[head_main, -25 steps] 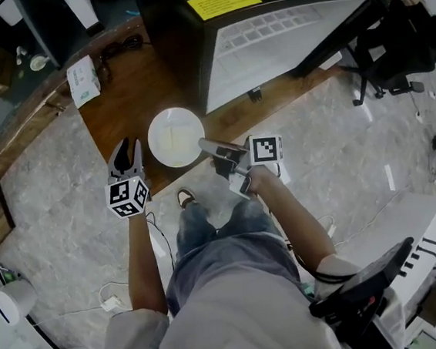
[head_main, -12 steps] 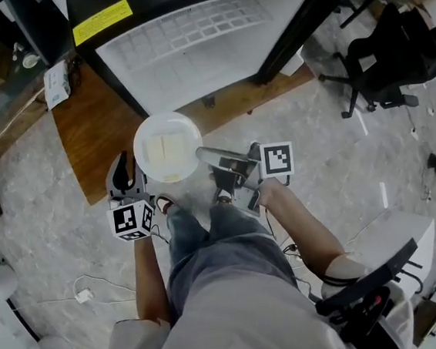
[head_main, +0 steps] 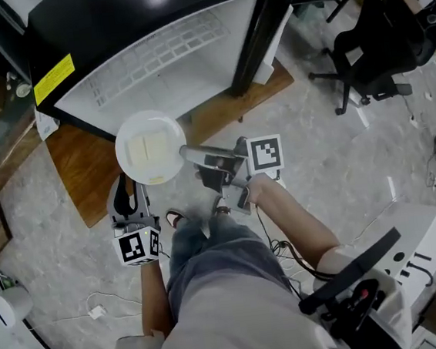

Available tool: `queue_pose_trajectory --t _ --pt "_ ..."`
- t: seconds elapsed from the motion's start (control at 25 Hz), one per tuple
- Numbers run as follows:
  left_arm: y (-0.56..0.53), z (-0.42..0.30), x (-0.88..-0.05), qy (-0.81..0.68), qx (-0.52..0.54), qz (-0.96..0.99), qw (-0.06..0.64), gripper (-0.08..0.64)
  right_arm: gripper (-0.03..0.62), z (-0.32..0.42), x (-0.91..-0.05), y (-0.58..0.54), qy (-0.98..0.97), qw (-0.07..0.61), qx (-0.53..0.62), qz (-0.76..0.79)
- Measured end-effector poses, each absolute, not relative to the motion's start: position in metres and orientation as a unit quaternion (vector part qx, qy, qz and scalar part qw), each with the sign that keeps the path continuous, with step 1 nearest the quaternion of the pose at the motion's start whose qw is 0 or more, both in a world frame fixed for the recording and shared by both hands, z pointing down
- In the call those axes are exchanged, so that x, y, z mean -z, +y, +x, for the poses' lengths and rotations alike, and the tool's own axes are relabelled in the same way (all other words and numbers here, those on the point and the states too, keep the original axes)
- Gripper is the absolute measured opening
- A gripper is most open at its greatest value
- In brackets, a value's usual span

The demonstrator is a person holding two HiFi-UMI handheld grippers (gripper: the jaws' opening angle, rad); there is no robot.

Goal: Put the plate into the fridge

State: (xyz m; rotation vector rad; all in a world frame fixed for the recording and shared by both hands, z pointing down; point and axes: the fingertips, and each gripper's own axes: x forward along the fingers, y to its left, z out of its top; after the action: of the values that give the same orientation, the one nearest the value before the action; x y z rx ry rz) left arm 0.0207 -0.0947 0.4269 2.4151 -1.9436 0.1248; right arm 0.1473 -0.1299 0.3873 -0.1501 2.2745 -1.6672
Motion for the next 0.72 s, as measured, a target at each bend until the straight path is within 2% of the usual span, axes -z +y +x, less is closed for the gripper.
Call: queue_pose_trajectory --t 0.32,0.72 --pt "-0.136 0.086 -0.390 -0.628 -0.020 0.778 -0.010 0.137 0.023 0.195 -0.359 -0.164 0.798 0.180 0.570 -0.071" --pt "-0.144 0.171 -0.371 -0.628 -0.009 0.778 0.007 0.128 0.023 0.226 -0.334 -0.212 0.812 0.206 0.538 -0.095"
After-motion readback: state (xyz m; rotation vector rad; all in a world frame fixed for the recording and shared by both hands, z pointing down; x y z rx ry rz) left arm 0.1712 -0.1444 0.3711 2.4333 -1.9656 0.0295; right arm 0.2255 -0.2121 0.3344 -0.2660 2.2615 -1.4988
